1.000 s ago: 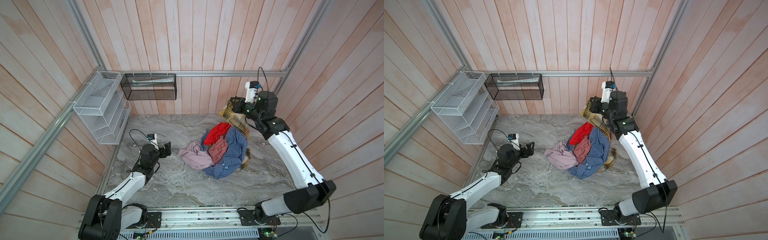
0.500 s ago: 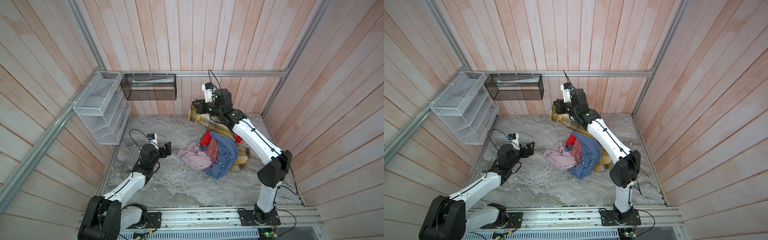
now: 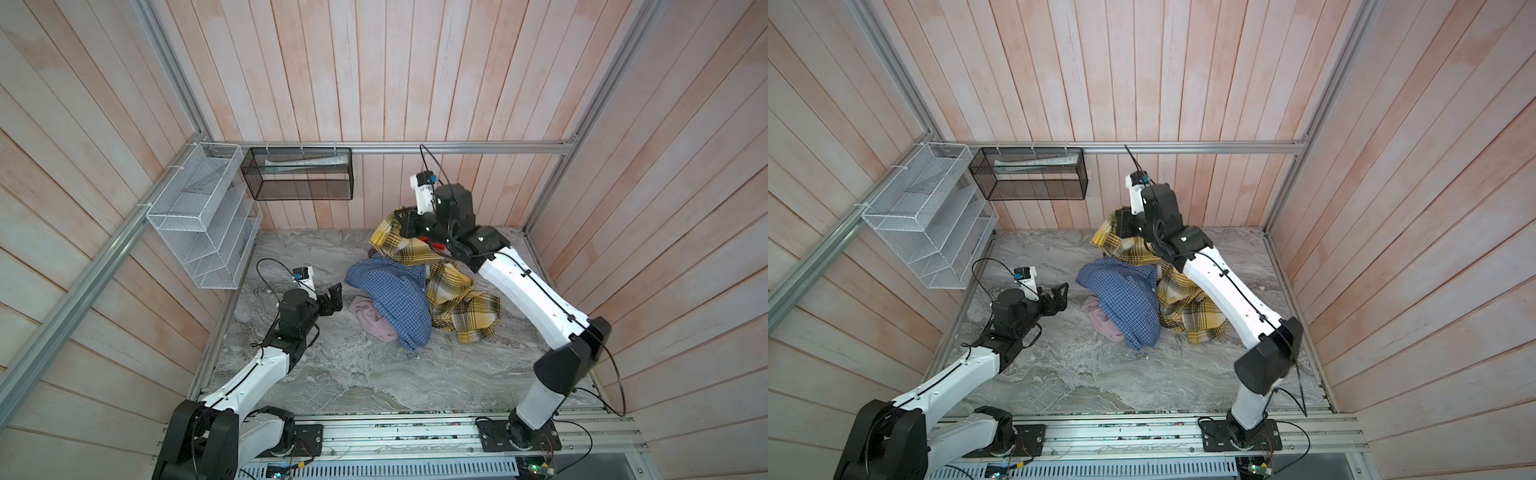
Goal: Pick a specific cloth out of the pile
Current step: 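Swing the held plaid cloth over the pile and lower it with the right gripper, then regrasp the plaid cloth on the pile with the right gripper and lift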
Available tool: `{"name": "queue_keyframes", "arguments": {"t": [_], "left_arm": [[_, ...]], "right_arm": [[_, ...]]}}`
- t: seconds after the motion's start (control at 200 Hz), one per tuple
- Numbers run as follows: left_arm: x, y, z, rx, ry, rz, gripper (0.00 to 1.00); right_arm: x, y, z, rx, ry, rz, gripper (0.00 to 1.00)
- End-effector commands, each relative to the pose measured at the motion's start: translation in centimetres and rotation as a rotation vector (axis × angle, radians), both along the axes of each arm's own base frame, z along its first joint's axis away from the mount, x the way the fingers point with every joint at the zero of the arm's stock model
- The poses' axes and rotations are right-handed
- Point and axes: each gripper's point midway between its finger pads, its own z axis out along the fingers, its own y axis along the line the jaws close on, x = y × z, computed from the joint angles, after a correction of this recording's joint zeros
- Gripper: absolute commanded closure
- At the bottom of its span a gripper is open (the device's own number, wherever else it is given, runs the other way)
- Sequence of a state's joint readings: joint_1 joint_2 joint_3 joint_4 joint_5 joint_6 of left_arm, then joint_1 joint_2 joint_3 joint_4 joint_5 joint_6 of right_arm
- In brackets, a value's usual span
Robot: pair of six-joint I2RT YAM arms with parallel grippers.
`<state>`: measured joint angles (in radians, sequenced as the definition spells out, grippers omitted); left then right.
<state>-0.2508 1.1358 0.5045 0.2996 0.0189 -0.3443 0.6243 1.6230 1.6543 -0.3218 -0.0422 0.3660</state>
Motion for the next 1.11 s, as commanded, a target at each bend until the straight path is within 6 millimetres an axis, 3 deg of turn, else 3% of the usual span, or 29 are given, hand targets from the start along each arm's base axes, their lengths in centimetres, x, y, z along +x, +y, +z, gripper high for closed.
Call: {"name": "queue_keyframes", "arguments": {"t": [0.0,0.31,0.385,0.525,0.735,0.786,0.816,0.841,0.896,0.936,0.961,1.101], "left_arm": [[-0.3,-0.3,-0.6,0.003,0.007,-0.015,0.03],[-0.1,-1.1,-0.5,0.003,0.005,-0.030,0.04],[-0.1,-1.3,-0.7,0.004,0.012,-0.031,0.03],[-0.2,-1.3,-0.9,0.005,0.018,-0.027,0.03],[-0.5,-1.0,-1.2,0.012,0.026,-0.014,0.03],[-0.5,-1.0,-1.3,0.016,0.025,-0.011,0.03],[-0.5,-0.9,-1.2,0.018,0.026,-0.010,0.03],[-0.5,-0.9,-1.3,0.022,0.028,-0.009,0.03],[-0.5,-0.7,-1.2,0.030,0.027,-0.003,0.03],[-0.5,-0.6,-1.1,0.036,0.028,0.003,0.03],[-0.6,-0.5,-1.2,0.041,0.030,0.006,0.03],[-0.8,0.0,-1.0,0.062,0.029,0.022,0.03]], "right_arm": [[0.7,-6.9,-0.5,0.079,-0.060,-0.212,1.00],[-4.8,-21.4,-13.2,-0.180,0.162,-0.572,1.00],[-5.9,-23.9,-15.8,-0.224,0.231,-0.620,1.00],[-7.2,-26.9,-19.4,-0.332,0.336,-0.693,1.00],[-8.6,-26.6,-24.8,-0.465,0.522,-0.616,1.00],[-8.7,-26.7,-25.5,-0.496,0.549,-0.603,0.99],[-8.7,-26.5,-25.6,-0.509,0.556,-0.582,0.78],[-8.5,-26.3,-25.6,-0.515,0.552,-0.563,0.71],[-8.2,-26.0,-25.0,-0.517,0.527,-0.539,0.65],[-7.9,-25.9,-23.9,-0.510,0.491,-0.533,0.53],[-7.6,-25.6,-23.0,-0.506,0.455,-0.513,0.34],[-7.1,-24.0,-18.1,-0.489,0.308,-0.460,0.12]]}}
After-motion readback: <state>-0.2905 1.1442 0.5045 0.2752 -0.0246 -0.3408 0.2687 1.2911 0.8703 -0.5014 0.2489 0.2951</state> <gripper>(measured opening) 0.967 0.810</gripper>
